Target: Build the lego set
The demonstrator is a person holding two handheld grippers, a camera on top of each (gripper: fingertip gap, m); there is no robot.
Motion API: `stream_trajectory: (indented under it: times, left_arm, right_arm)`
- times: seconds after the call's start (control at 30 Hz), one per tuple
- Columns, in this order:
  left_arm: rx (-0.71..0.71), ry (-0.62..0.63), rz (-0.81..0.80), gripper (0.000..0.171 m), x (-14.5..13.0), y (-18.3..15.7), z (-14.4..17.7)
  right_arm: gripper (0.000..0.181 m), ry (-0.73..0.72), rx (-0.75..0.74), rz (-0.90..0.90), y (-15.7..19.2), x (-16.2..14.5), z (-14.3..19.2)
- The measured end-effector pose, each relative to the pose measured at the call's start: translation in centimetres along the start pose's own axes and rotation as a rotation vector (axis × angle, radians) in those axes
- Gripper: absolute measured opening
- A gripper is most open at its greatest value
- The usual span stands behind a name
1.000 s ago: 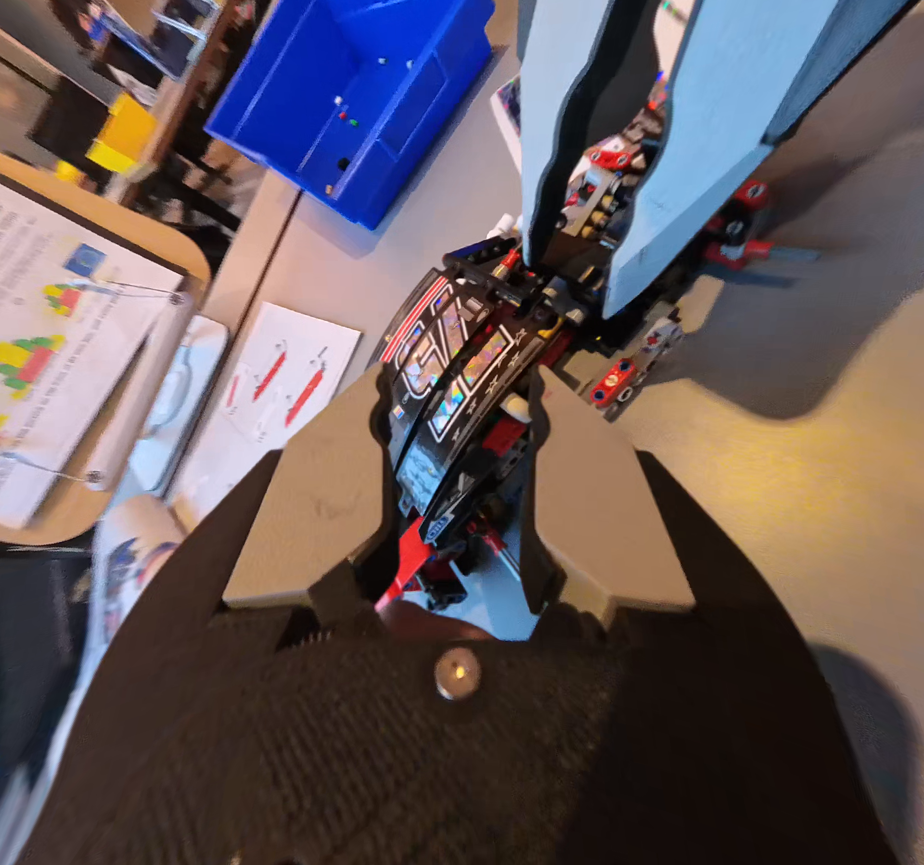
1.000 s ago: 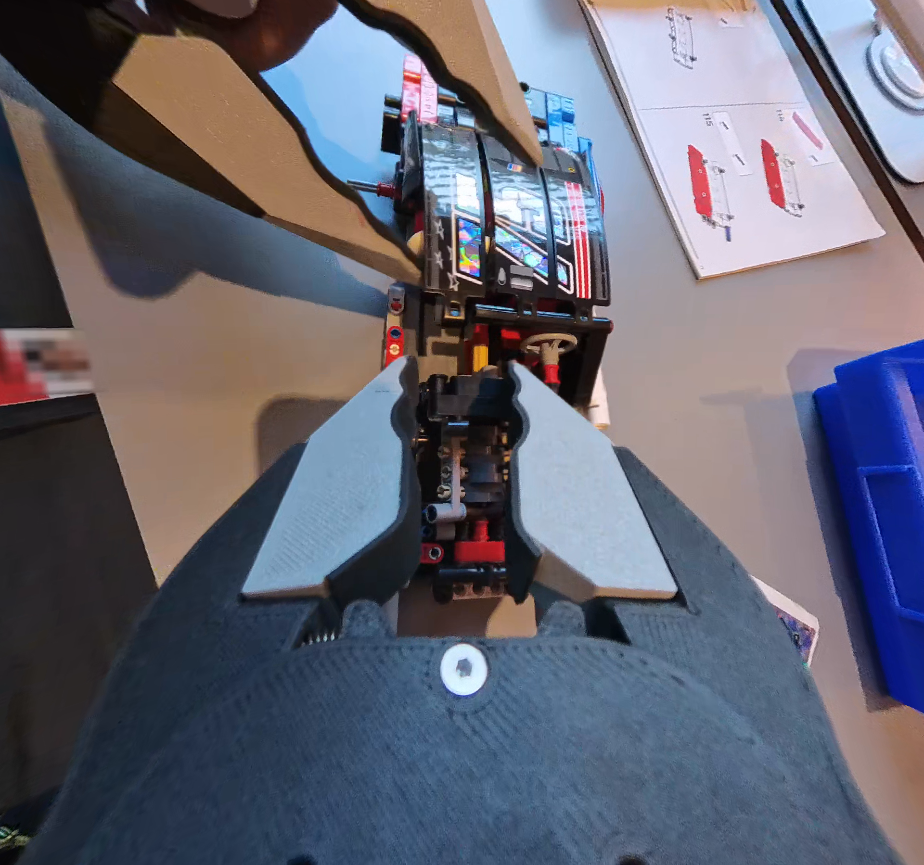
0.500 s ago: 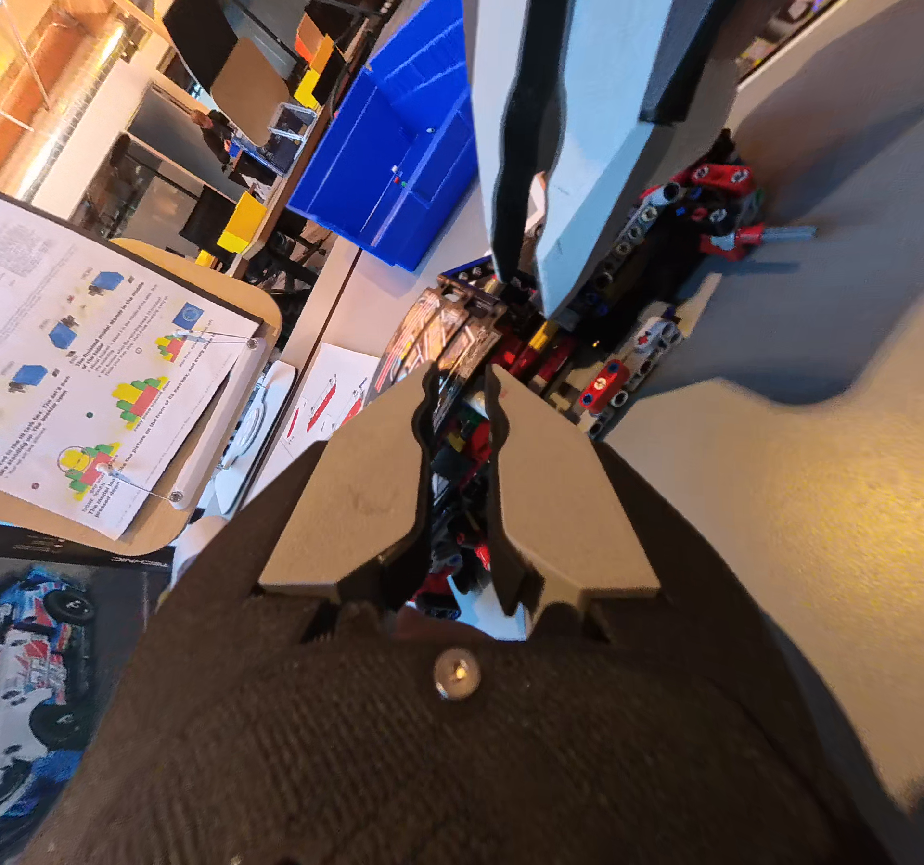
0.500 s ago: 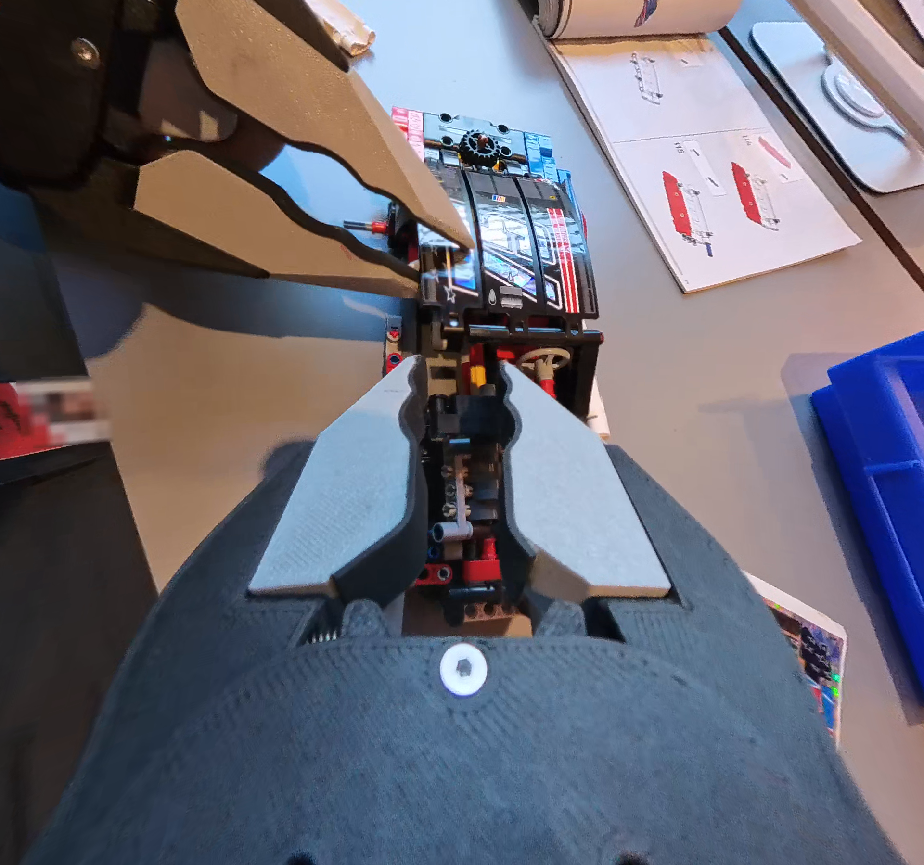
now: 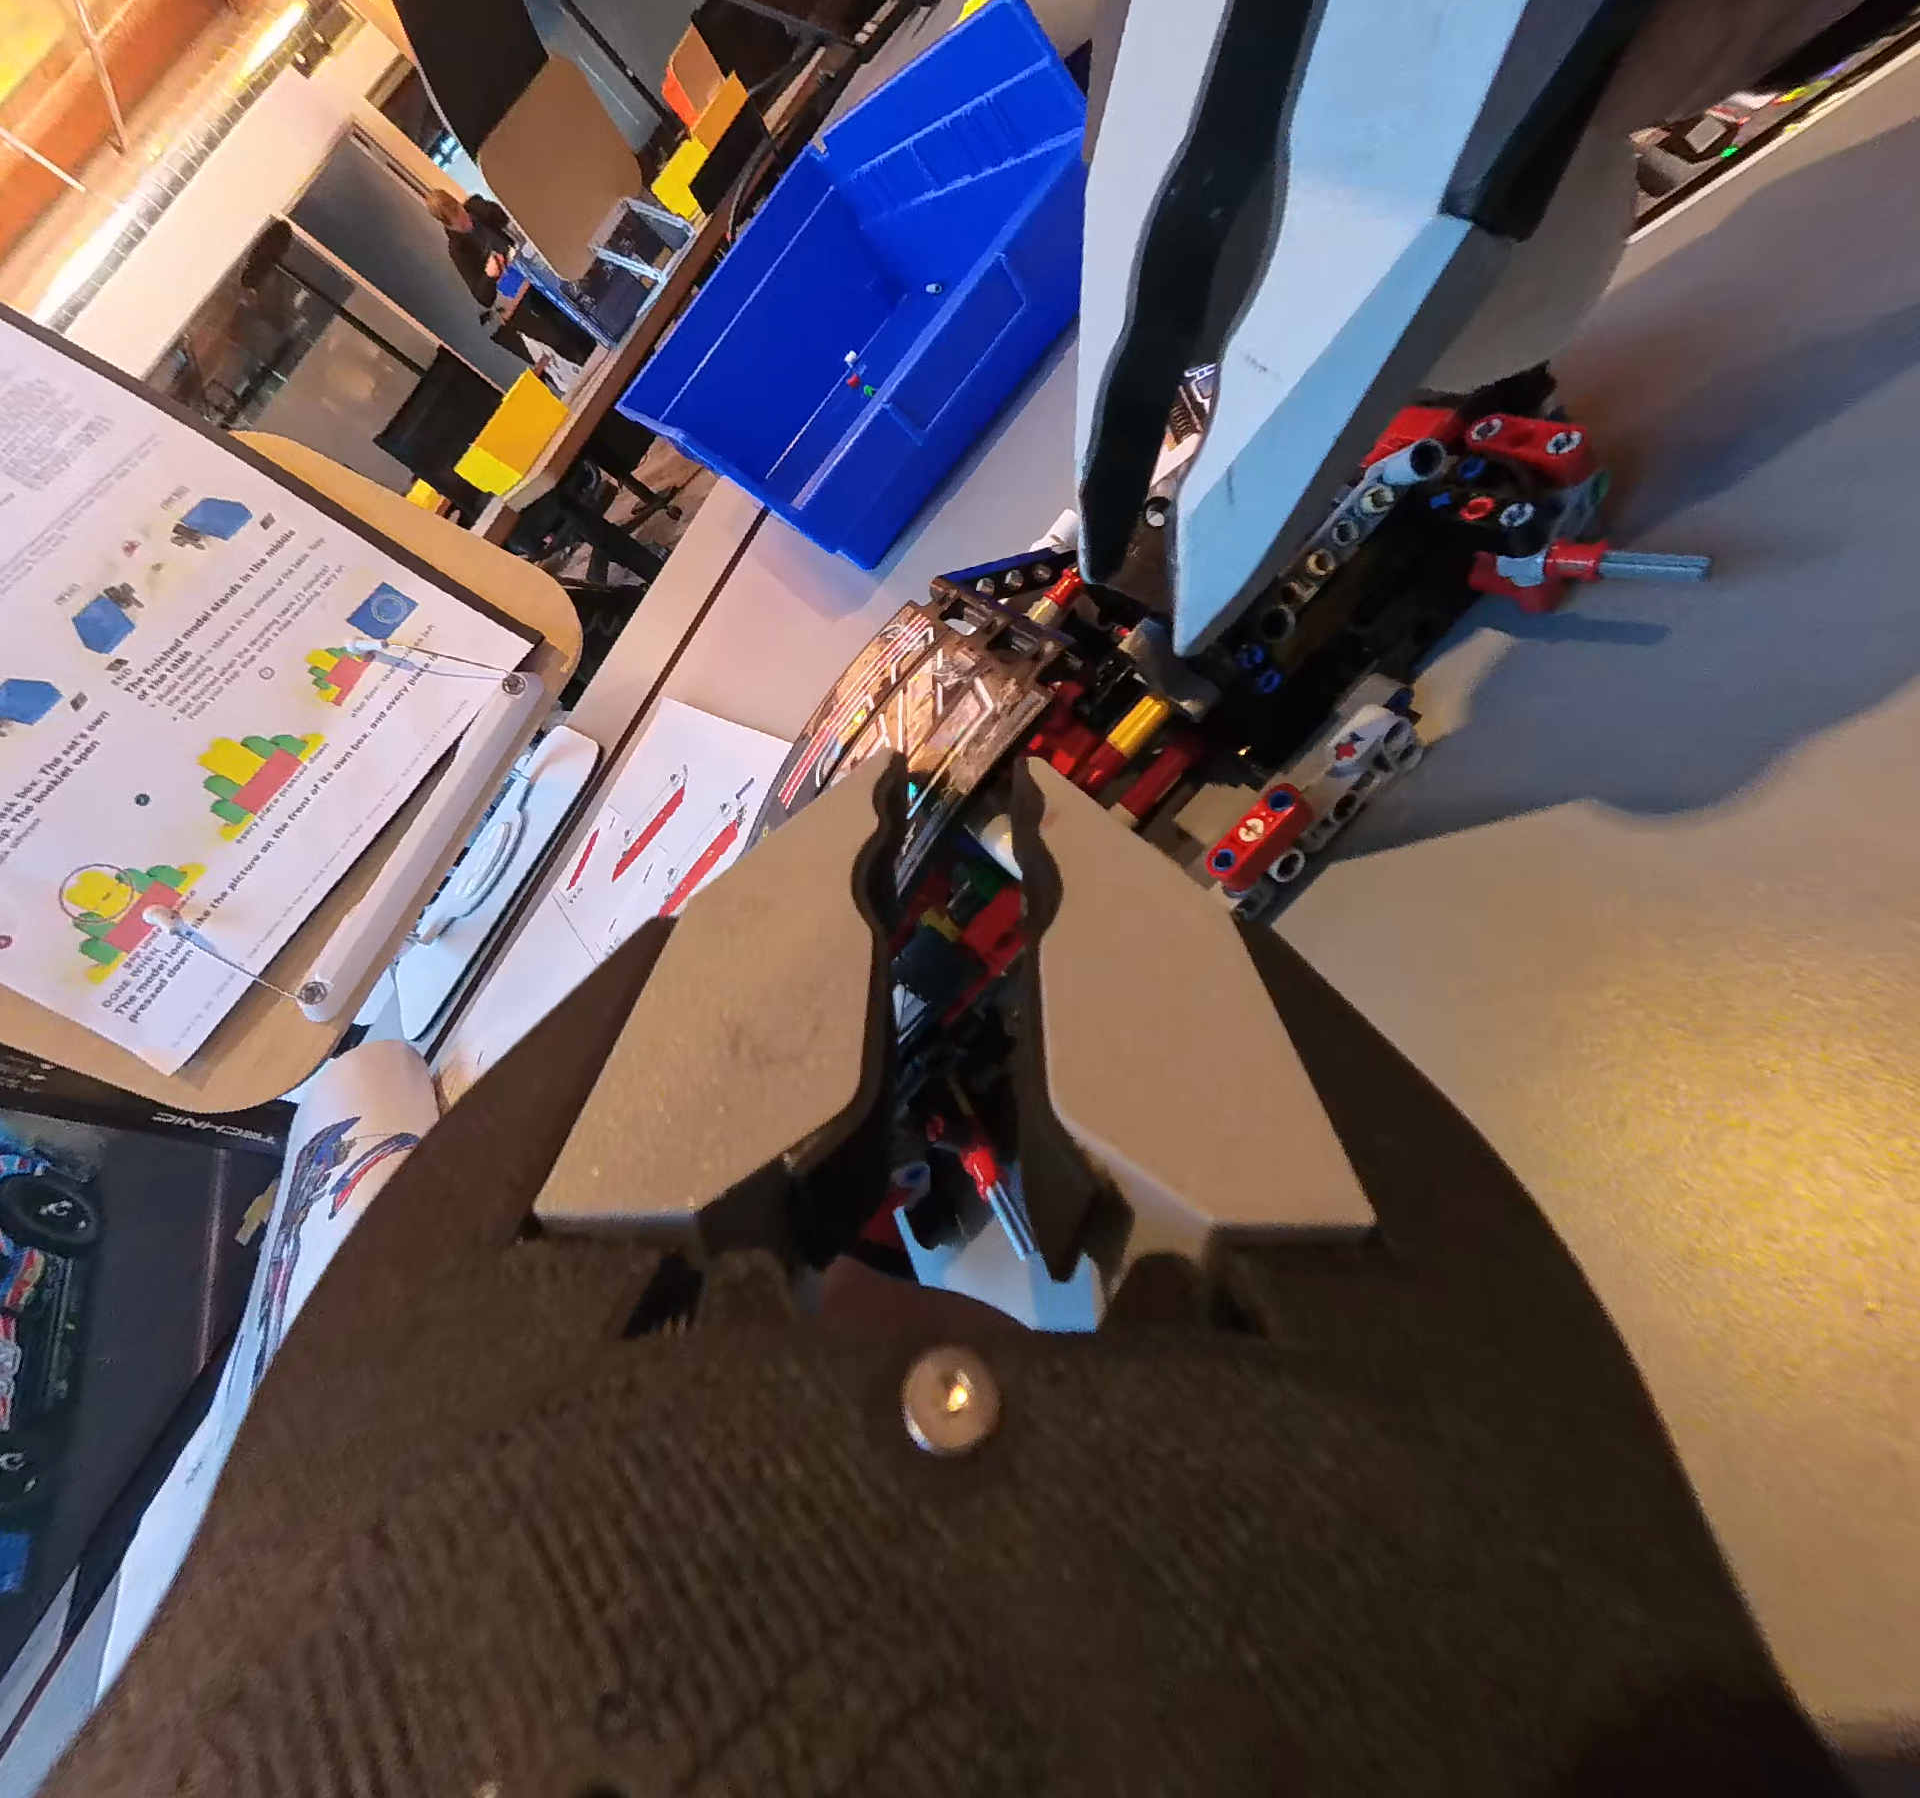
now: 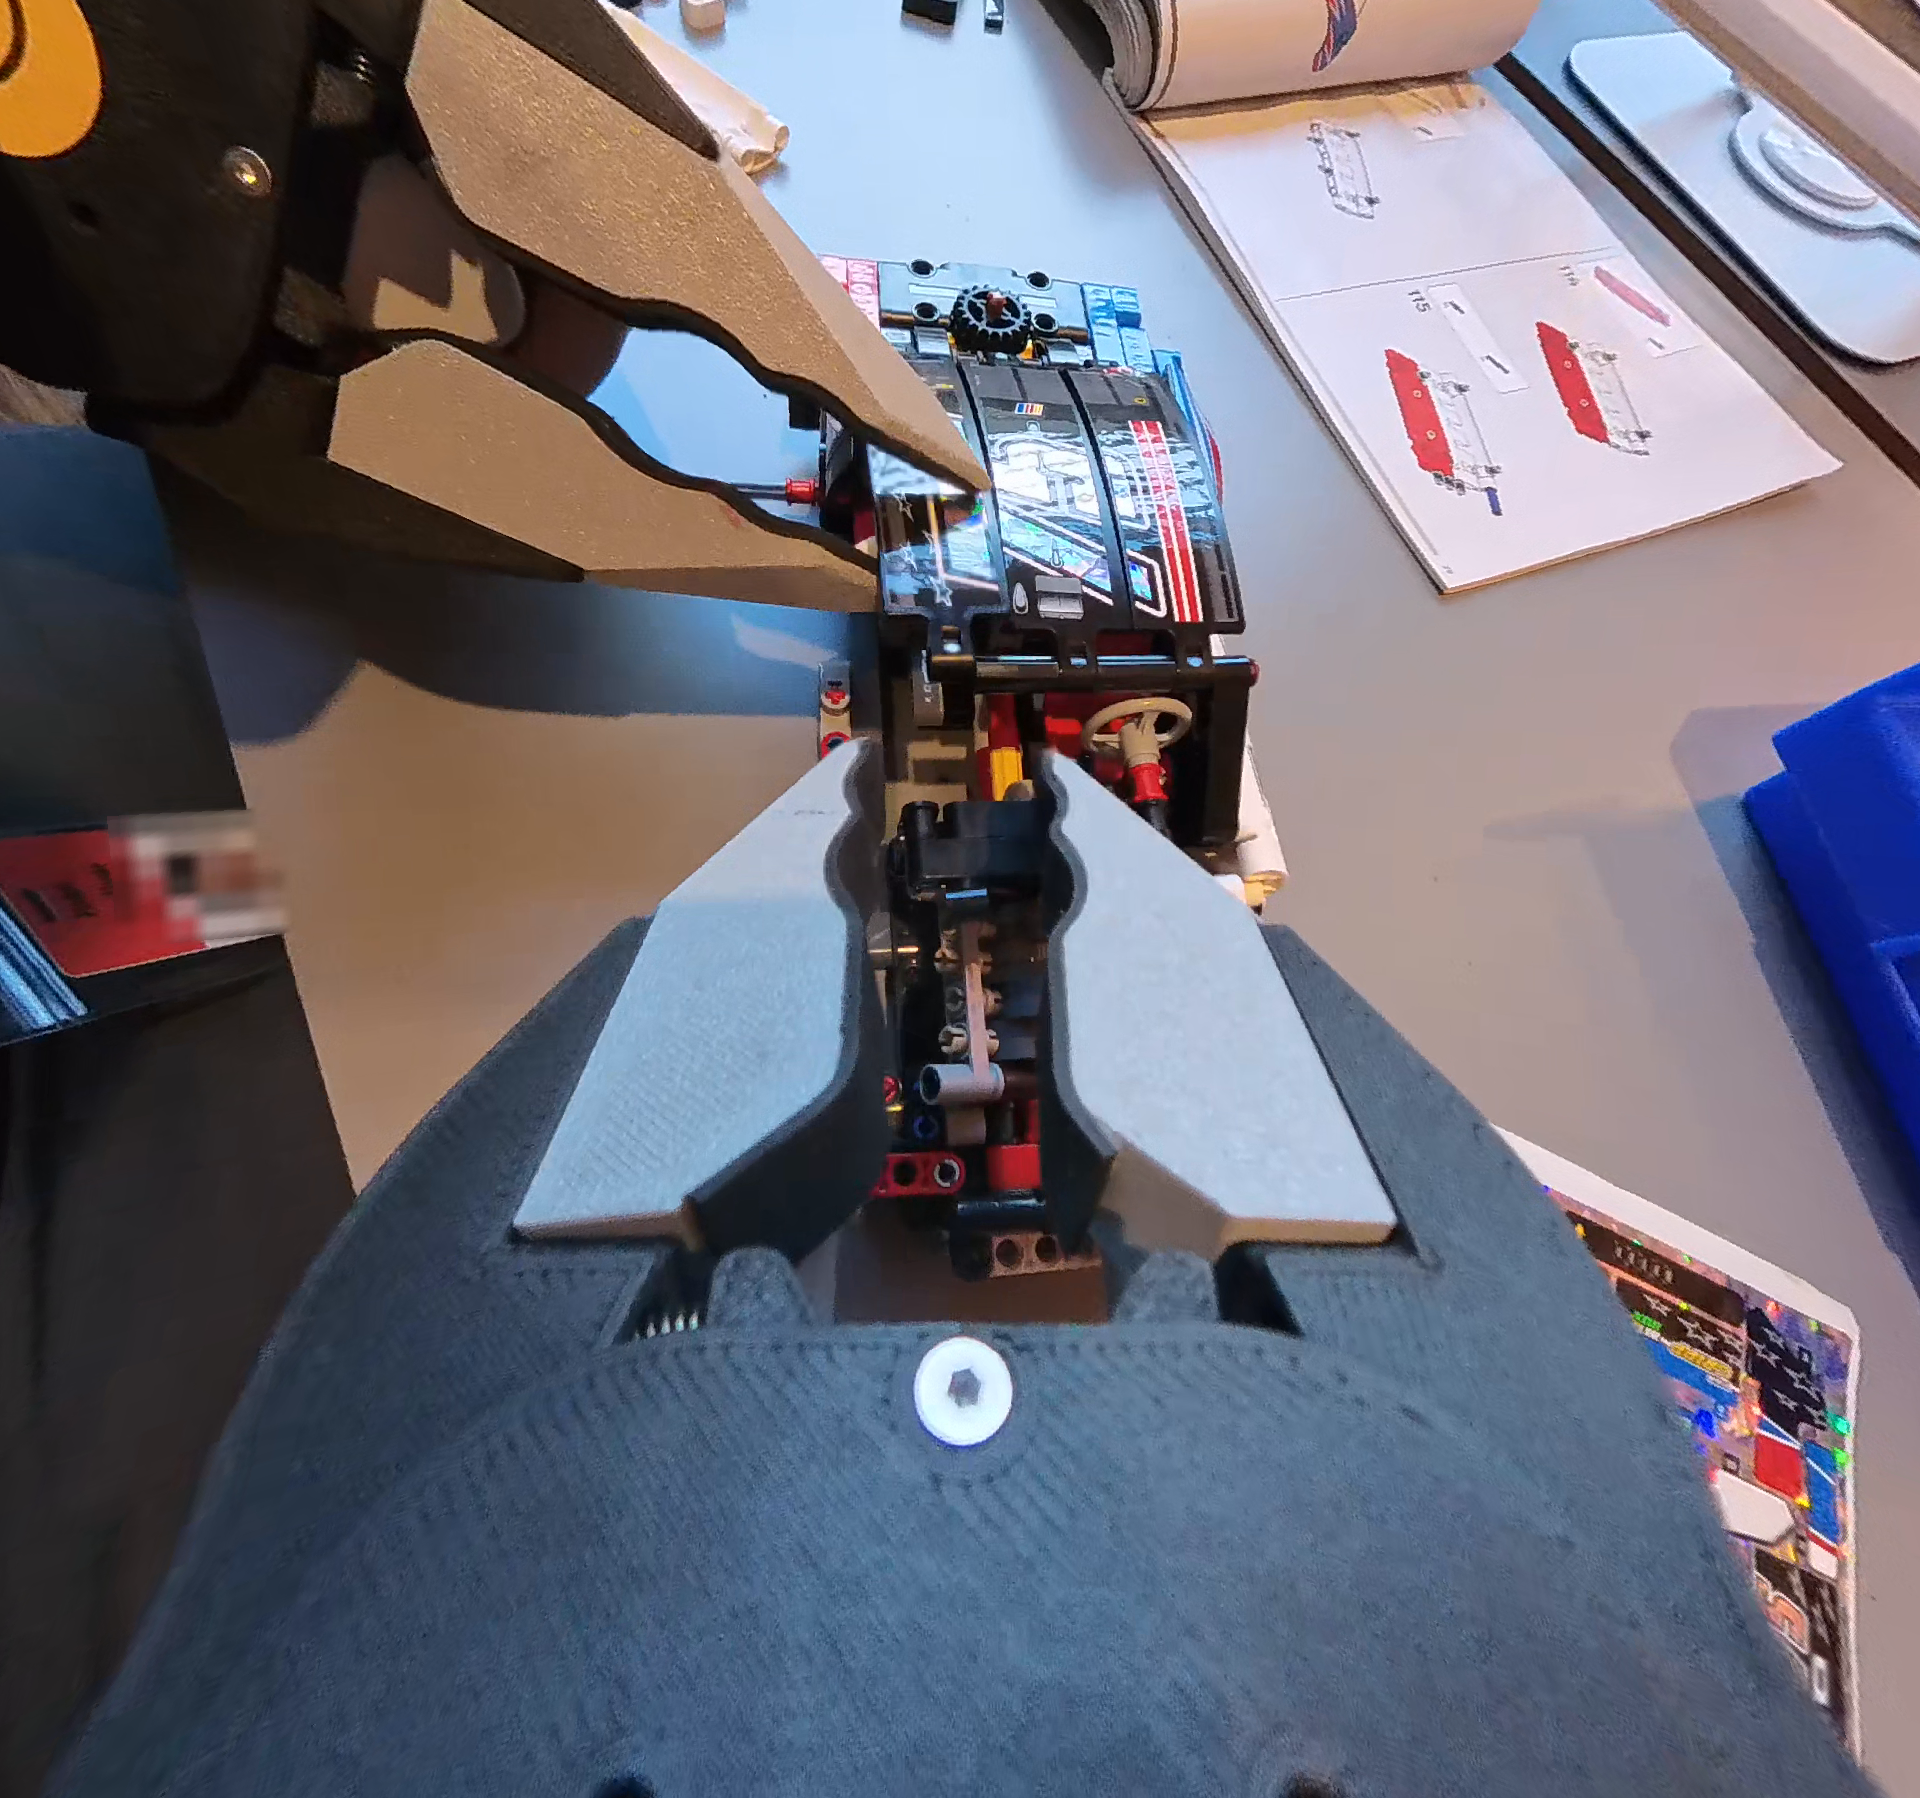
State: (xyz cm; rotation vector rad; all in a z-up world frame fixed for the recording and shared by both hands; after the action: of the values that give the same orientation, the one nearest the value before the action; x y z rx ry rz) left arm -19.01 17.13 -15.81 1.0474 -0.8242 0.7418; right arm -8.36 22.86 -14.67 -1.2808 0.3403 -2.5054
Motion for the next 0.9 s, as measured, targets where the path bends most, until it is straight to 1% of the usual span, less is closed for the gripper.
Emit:
stream_trajectory:
  times: [0.1,0.23,0.33,0.6,0.7,0.8,0.9]
  left_arm:
    - [0.011,0.0,0.006,0.022,0.0,0.1,0.1]
    - [0.01,-0.002,0.031,0.023,-0.1,0.4,0.5]
    - [0.01,-0.007,0.037,0.025,-0.1,0.4,0.7]
    - [0.0,-0.005,0.046,0.034,0.3,0.3,1.2]
    - [-0.013,0.01,0.084,0.043,0.7,0.7,2.4]
    - [-0.058,0.045,0.199,0.055,0.7,1.9,4.3]
    - [-0.114,0.159,0.356,0.075,-0.9,3.5,6.3]
  right_arm:
    - [0.031,0.011,-0.012,0.003,-0.3,-0.3,0.1]
    - [0.036,-0.04,0.008,-0.036,-0.7,-0.4,0.6]
    - [0.037,-0.064,0.014,-0.057,-0.9,-0.5,0.8]
    - [0.038,-0.048,-0.001,-0.051,-1.2,-1.1,1.0]
    - [0.041,-0.042,-0.02,-0.052,-1.5,-1.3,1.8]
    - [0.044,-0.057,-0.047,-0.066,-1.8,-1.8,3.1]
    - [0.049,-0.075,-0.086,-0.102,-2.3,-2.8,4.5]
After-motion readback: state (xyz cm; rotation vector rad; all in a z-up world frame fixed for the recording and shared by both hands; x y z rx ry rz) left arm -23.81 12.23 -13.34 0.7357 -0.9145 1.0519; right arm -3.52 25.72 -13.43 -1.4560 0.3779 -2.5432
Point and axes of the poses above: each gripper's, where its closed fingertips meet, z back along the fingers, x out of its top, y = z × x across the jaws, the point moved 7 cm from there along z, back along the fingers, and after that the axes turned 15 degrees about z, right-handed, at the moved point
